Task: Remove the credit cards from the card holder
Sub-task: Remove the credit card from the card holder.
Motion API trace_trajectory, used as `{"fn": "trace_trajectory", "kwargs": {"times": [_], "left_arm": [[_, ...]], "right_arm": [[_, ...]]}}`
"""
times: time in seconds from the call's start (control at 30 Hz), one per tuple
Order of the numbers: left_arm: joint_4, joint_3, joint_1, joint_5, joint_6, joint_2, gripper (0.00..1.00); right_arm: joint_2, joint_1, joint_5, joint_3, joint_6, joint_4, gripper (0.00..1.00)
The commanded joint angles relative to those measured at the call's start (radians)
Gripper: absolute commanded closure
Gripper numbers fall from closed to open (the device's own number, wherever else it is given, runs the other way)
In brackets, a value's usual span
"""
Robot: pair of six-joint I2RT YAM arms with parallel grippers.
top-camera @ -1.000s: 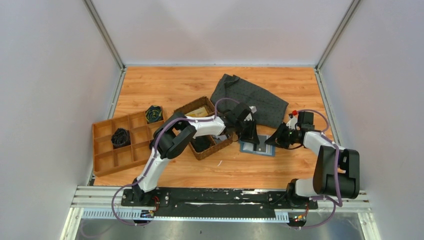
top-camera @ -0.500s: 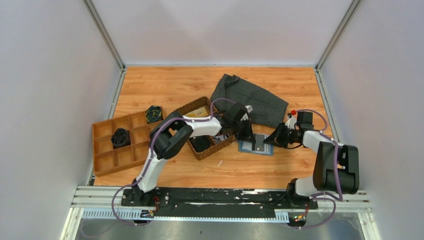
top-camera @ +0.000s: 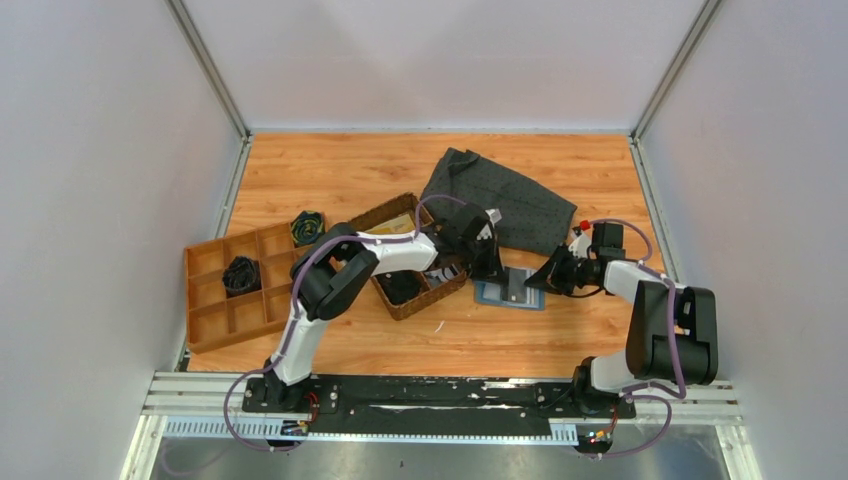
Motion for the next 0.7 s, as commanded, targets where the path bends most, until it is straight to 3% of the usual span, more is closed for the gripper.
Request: {"fn": "trace_trajectory", "kwargs": {"times": [0.0,0.47,0.67], "left_arm": [[-0.004,-0.027,0.023,0.015,0.053,-0.042,1.00],[-0.004,-0.042,0.038,0.046,0.102,-0.099,1.00],[-0.124,0.015,0.038,0.010,0.170,-0.142,1.00]], "right_arm": [[0.040,0.019,0.112,-0.029,-0.032,-0.065,0.87],[-0.054,0.019,0.168,0.007,-0.034,-0.146,0.88],[-0.184,0.019,0.223,0.035,-0.014,-0.210,0.87]]}}
